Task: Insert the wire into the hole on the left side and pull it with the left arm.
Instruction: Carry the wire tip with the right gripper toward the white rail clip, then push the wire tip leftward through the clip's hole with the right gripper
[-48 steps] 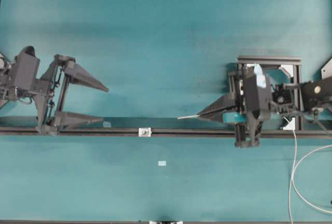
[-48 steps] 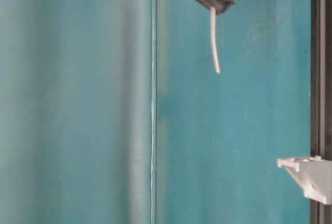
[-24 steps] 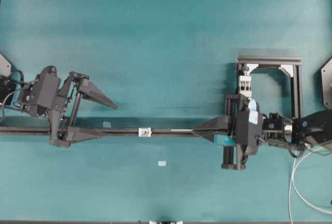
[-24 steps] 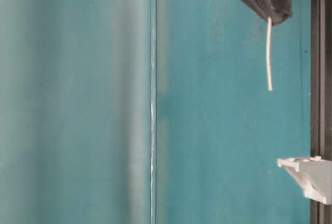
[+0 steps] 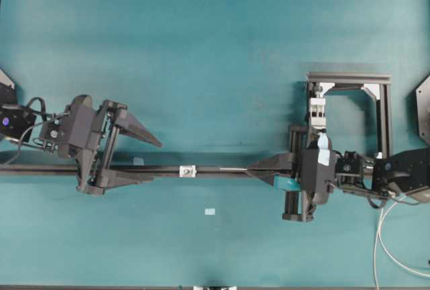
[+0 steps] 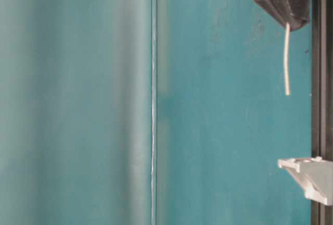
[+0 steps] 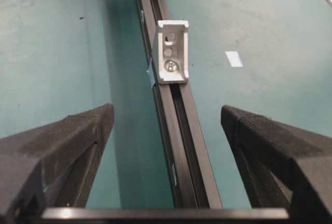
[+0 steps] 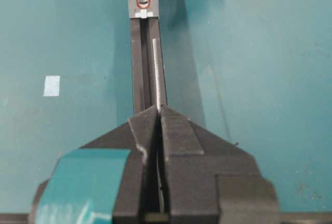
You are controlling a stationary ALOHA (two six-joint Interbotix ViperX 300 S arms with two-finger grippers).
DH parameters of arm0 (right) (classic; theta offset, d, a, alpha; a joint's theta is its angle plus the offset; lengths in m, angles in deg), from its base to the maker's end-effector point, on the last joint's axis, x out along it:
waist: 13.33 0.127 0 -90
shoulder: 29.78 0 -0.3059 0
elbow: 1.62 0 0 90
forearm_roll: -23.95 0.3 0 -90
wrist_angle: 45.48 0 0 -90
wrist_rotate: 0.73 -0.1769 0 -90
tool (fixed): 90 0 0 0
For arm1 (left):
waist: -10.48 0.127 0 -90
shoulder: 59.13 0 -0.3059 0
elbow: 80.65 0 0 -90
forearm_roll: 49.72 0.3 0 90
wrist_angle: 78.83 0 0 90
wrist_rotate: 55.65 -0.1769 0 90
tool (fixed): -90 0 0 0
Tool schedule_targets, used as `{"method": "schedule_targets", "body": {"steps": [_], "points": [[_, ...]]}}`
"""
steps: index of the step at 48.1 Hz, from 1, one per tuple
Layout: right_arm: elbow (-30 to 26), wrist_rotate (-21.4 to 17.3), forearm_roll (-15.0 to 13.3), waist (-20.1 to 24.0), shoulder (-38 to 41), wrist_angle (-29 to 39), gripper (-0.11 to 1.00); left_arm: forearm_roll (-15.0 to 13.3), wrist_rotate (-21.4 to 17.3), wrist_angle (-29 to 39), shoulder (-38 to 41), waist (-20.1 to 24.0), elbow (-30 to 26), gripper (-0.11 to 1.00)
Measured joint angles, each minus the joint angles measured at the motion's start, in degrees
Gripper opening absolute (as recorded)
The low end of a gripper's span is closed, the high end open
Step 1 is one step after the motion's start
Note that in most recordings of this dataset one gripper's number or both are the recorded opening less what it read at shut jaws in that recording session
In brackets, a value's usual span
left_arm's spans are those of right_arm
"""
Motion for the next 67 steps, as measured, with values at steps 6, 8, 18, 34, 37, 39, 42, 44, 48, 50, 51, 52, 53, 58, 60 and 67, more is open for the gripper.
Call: {"method": "schedule_targets", "body": {"steps": [6, 8, 18, 34, 37, 39, 42, 44, 48, 50, 51, 52, 53, 58, 60, 67], "points": [[-0.62, -0.09, 0.00, 0.09, 1.23, -0.79, 0.03, 0.00, -0.09, -0.18, 0.53, 0.00, 0.00, 0.58], [-0.88, -0.18, 0.00, 0.09, 1.67, -1.23, 0.03, 0.00, -0.09, -0.26, 0.53, -0.09, 0.00, 0.58], [-1.67, -0.35, 0.00, 0.09, 3.43, -2.90, 0.03, 0.09, -0.53, -0.26, 0.62, 0.00, 0.00, 0.58], [-1.85, -0.44, 0.09, 0.09, 4.22, -2.99, 0.03, 0.09, -0.62, -0.26, 0.70, 0.00, -0.09, 0.58], [-1.93, -0.44, 0.00, 0.09, 4.22, -2.99, 0.03, 0.09, -0.62, -0.26, 0.70, -0.09, -0.18, 0.58], [-1.93, -0.44, 0.00, 0.09, 4.31, -3.08, 0.03, 0.09, -0.62, -0.26, 0.70, 0.00, -0.09, 0.58], [-1.93, -0.44, 0.00, 0.09, 4.31, -3.08, 0.03, 0.00, -0.62, -0.09, 0.70, 0.00, -0.26, 0.58], [-1.85, -0.44, 0.00, 0.09, 4.31, -3.08, 0.03, 0.00, -0.62, 0.00, 0.70, -0.09, -0.35, 0.58], [-1.93, -0.44, 0.09, 0.09, 4.31, -3.08, 0.03, 0.00, -0.62, 0.53, 0.70, 0.00, -0.70, 0.58], [-1.93, -0.44, 0.00, 0.09, 4.31, -3.08, 0.03, 0.09, -0.62, 0.88, 0.70, -0.09, -0.79, 0.58], [-2.02, -0.44, 0.00, 0.09, 4.39, -3.08, 0.03, 0.00, -0.62, 1.05, 0.70, 0.00, -0.79, 0.58], [-2.02, -0.44, 0.00, 0.09, 4.39, -3.08, 0.03, 0.09, -0.62, 1.14, 0.70, 0.00, -0.88, 0.58], [-2.11, -0.44, 0.09, 0.09, 4.48, -3.08, 0.03, 0.00, -0.62, 1.23, 0.70, 0.00, -0.97, 0.58], [-2.46, -0.44, 0.00, 0.09, 4.83, -3.08, 0.03, 0.00, -0.62, 1.58, 0.70, -0.09, -1.05, 0.58], [-2.64, -0.44, 0.09, 0.09, 5.01, -3.08, 0.03, 0.00, -0.62, 1.58, 0.70, 0.00, -1.05, 0.58], [-3.16, -0.44, 0.00, 0.09, 5.54, -3.16, 0.03, 0.00, -0.62, 1.58, 0.70, -0.09, -1.05, 0.58]]}}
